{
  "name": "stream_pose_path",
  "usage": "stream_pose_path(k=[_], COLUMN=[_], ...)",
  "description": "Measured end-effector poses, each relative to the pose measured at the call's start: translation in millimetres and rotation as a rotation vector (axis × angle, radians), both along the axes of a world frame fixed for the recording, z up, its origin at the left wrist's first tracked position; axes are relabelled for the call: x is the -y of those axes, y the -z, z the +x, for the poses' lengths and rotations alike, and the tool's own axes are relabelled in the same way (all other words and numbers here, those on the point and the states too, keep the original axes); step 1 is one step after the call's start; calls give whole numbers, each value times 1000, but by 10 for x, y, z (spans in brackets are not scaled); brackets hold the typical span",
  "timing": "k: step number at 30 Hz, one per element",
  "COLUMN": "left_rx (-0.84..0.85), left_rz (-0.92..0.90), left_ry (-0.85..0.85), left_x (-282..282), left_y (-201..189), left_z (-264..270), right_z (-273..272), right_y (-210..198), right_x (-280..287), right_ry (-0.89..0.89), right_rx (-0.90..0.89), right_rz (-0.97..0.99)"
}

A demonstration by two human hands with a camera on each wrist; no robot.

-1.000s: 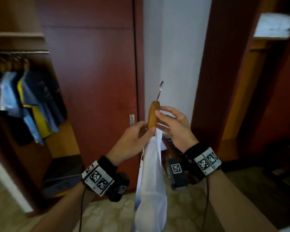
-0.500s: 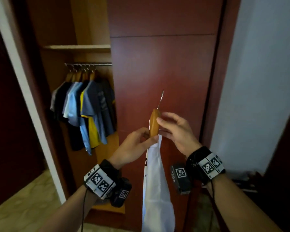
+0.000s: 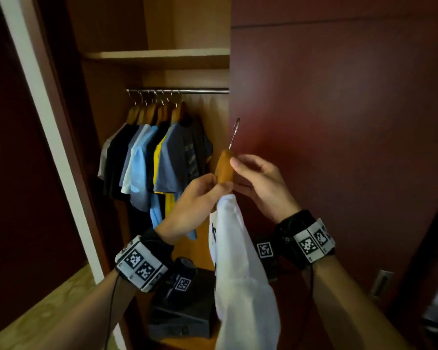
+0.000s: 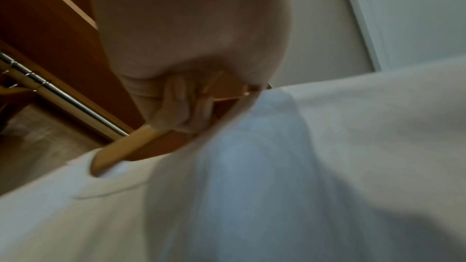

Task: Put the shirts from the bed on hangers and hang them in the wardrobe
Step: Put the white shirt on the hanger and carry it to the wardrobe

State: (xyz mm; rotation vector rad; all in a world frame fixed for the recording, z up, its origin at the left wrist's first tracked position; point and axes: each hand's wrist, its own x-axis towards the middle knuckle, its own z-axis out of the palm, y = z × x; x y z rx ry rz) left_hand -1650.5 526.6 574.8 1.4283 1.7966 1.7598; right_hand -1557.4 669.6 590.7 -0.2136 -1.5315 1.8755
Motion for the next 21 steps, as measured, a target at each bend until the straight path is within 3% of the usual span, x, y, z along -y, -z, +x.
stream_pose_path(k=[8,12,21], left_rx=[80,26,-50], left_rz=[-7,24,-9], left_ry=[-66,-74,52], left_x=[-172,-414,-1027], left_y=[-264,-287,-291], left_z=[-1307,-1867,-2965], right_z=[-1372,-1918,-2966], right_y=[-331,-411,-498], right_x=[-149,-373,-1006], right_ry=[-36,-27,18], right_rx=[11,-24,-27], right_rz=[-43,15,88])
